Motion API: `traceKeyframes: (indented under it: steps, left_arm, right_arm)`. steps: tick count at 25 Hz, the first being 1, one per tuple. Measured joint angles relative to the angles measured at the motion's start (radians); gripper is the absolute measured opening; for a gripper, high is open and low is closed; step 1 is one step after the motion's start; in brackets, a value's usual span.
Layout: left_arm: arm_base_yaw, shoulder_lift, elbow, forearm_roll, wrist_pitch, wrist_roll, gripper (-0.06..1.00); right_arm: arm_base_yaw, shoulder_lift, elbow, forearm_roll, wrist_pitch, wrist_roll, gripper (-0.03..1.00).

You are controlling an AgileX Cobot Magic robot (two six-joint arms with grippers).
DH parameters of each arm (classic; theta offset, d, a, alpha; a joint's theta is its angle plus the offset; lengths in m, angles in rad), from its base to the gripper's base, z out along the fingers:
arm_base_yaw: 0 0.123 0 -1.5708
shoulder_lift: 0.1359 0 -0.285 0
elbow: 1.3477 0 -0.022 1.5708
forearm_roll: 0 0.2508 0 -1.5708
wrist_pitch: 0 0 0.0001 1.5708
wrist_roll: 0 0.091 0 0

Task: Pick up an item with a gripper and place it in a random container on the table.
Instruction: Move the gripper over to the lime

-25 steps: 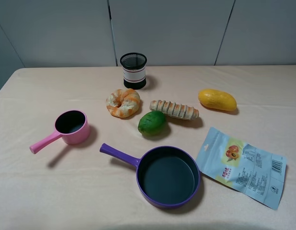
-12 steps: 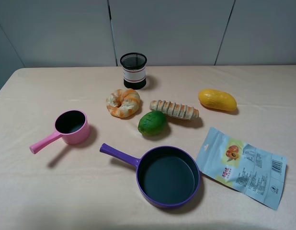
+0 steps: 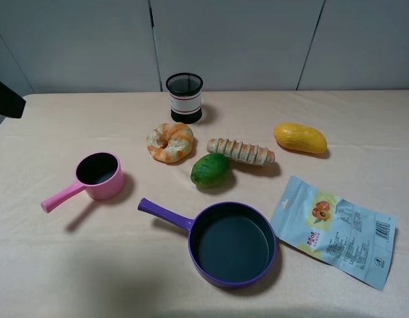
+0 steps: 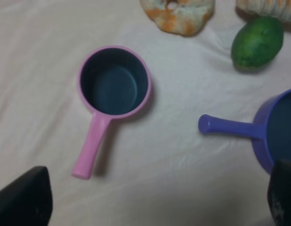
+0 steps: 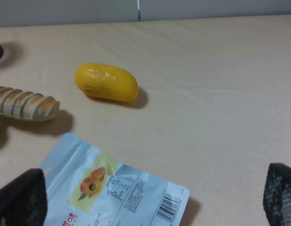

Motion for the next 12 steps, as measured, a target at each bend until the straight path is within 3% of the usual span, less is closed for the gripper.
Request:
traceKeyframes:
  steps: [4,12]
  left_arm:
    - [-0.01,0.049,-0.003,-0.03,-0.02,0.061,0.92]
    - [-0.185,0.182,-0.091,0.057,-0.079,0.054,0.92]
  right_arm:
    - [0.0,0.0,0.0,0.0,0.0,0.0,0.69]
    - [0.0,0.0,0.0,0.0,0.0,0.0,0.69]
